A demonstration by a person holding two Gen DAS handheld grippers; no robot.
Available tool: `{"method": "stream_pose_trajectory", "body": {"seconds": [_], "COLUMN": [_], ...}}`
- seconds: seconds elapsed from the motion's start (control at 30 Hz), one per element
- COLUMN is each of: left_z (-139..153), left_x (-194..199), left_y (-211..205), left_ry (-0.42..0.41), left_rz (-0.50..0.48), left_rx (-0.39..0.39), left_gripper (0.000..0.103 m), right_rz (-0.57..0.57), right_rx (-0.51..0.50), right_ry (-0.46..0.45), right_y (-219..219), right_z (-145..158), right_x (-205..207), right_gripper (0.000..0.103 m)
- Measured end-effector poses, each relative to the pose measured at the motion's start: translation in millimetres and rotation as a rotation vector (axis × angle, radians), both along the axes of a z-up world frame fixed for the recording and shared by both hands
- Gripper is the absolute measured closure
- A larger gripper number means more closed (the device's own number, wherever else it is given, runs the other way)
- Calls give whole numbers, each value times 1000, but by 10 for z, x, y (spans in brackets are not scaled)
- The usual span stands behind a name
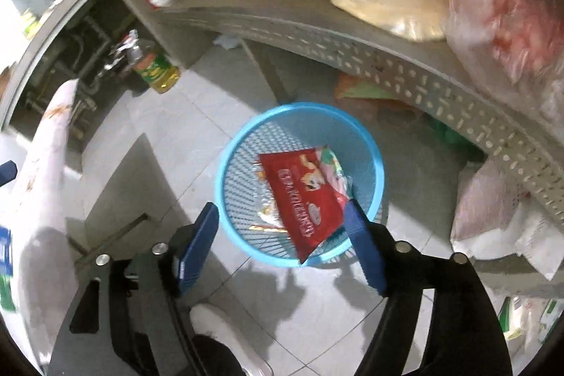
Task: Collect trash
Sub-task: 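Move both tools back to the green bottle and blue toothpaste box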
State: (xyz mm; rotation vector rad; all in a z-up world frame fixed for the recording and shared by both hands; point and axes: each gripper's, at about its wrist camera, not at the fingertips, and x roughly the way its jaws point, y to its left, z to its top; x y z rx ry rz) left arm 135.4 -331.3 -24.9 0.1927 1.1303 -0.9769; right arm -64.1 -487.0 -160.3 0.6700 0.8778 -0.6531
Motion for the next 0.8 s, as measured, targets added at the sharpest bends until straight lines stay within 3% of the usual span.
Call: {"method": "stream_pose_trajectory", "body": {"seconds": [0.23,0.43,0.67,0.8], "left_z": [258,230,251,390], "left_x": [-77,-155,-279,-296], "left_y": [1031,2156,3365,3934], "left_ry": [-19,-51,-102,-195], "left_rz": [86,252,505,633], "left_rx": [-96,-64,-99,-113], "left_gripper": [21,20,20,20], "right_rz": [139,317,527,656], "right_rx": [-74,-81,-30,-17], "right_ry": [-109,-199,-212,-213], "right_y": [379,812,1437,1856], "right_z": [705,1142,1268,1339], "right_x": [168,570,1124,1436], "right_gripper": [21,20,20,20]}}
